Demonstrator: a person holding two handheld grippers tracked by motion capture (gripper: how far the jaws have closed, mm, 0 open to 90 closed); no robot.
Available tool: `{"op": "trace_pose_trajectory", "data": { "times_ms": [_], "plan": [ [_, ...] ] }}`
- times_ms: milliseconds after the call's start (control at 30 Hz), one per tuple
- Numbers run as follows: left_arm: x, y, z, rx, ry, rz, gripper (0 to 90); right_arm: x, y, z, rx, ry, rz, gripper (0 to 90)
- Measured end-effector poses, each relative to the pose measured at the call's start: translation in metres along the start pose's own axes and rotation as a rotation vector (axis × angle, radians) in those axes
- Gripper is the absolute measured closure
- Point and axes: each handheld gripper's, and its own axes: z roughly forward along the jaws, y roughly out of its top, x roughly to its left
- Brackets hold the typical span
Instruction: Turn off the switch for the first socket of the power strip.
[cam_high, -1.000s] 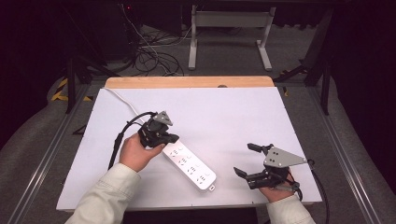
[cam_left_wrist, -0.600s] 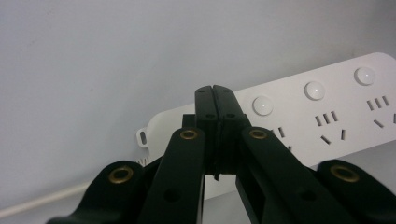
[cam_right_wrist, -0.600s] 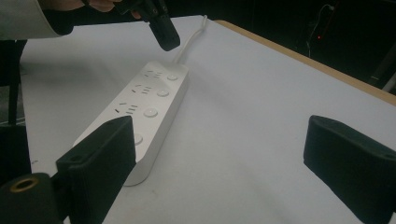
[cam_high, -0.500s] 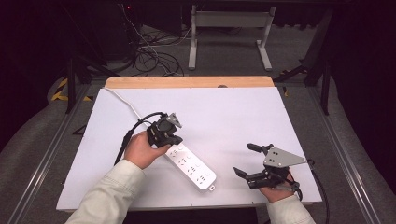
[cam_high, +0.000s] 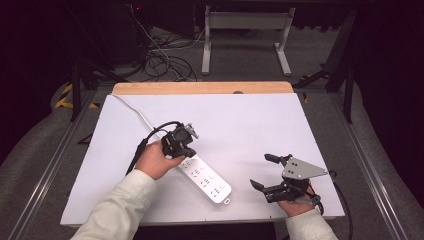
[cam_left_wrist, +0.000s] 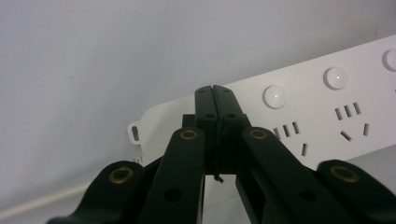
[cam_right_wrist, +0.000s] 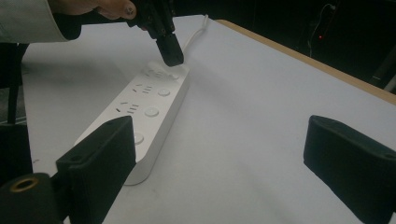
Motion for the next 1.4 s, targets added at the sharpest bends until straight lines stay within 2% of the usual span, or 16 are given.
{"op": "trace_pose_trajectory", "data": {
  "times_ms": [133, 567, 767, 867, 1300, 1400],
  "plan": [
    [-0.001, 0.001, 0.005, 0.023, 0.001, 0.002, 90.0, 0.0, 0.0, 0.0, 0.001, 0.001, 0.001, 9.6],
    [-0.001, 0.003, 0.01, 0.043, 0.004, 0.012, 90.0, 0.0, 0.0, 0.001, 0.006, 0.008, -0.002, 9.7],
    [-0.001, 0.002, 0.011, 0.036, 0.002, 0.012, 90.0, 0.0, 0.0, 0.002, 0.007, 0.009, -0.002, 9.7],
    [-0.002, 0.002, 0.011, 0.041, 0.025, 0.017, 90.0, 0.001, 0.0, 0.002, 0.007, 0.009, -0.004, 9.7],
    [-0.003, 0.0, 0.015, 0.006, 0.025, 0.024, 90.0, 0.001, 0.0, 0.002, 0.009, 0.013, -0.002, 9.7],
    [-0.003, -0.001, 0.014, 0.002, 0.023, 0.014, 90.0, 0.001, 0.0, 0.002, 0.008, 0.012, -0.001, 9.7]
  ]
}}
